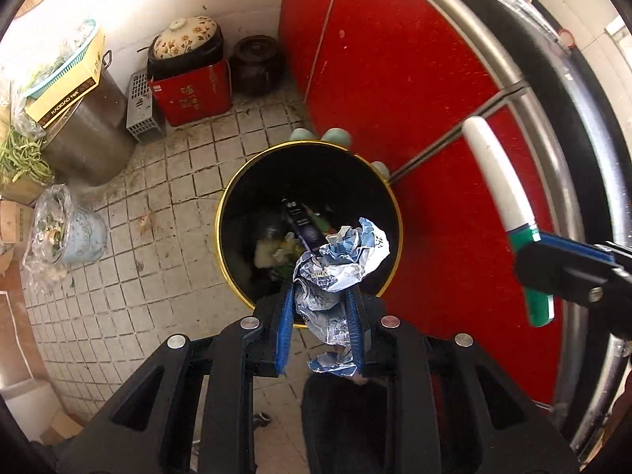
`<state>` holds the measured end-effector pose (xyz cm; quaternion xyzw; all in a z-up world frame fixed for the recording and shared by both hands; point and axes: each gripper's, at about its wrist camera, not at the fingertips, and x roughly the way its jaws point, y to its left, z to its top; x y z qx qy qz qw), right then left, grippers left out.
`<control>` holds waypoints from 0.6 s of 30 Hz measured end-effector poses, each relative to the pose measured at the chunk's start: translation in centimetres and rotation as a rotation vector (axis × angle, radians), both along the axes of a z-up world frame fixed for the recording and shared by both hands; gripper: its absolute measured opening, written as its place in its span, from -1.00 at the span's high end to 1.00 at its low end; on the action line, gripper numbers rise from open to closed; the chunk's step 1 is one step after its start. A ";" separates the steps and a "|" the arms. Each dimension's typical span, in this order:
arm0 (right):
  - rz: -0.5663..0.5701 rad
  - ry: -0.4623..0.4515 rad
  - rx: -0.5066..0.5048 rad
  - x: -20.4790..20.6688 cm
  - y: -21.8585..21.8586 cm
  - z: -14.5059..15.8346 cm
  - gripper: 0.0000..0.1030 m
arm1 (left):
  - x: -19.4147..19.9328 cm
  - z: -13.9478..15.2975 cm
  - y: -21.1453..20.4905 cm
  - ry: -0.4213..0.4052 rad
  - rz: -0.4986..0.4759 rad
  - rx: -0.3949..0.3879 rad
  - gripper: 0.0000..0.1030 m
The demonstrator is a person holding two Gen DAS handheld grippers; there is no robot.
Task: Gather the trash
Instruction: 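Carry the foil wrapper and marker with both tools over the bin, then open both tools to drop the wrapper and marker into the bin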
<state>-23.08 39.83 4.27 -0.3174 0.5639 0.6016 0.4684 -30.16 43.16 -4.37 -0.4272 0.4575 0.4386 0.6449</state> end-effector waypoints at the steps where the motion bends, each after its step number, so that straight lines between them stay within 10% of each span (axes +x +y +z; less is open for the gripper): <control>1: -0.001 -0.013 -0.003 -0.1 0.3 -0.5 0.73 | -0.3 -0.3 0.0 0.008 0.005 0.012 0.53; 3: -0.021 -0.010 -0.002 0.5 0.8 -0.9 0.71 | -0.8 -0.6 0.6 0.028 0.016 0.022 0.36; 4: -0.034 -0.003 -0.003 0.9 0.9 -0.8 0.67 | -1.0 -0.5 0.9 0.022 0.024 0.012 -0.32; 7: -0.051 0.014 0.053 1.7 0.7 1.9 -0.82 | -1.9 1.4 1.0 0.033 0.047 0.087 -0.83; 13: -0.124 -0.002 0.263 6.1 -2.2 11.3 -0.86 | -1.1 8.3 -0.2 0.071 0.019 0.190 -0.87; 18: -0.386 -0.232 0.255 16.5 -12.1 13.9 -0.87 | 4.5 10.7 -1.8 0.062 -0.160 0.182 -0.87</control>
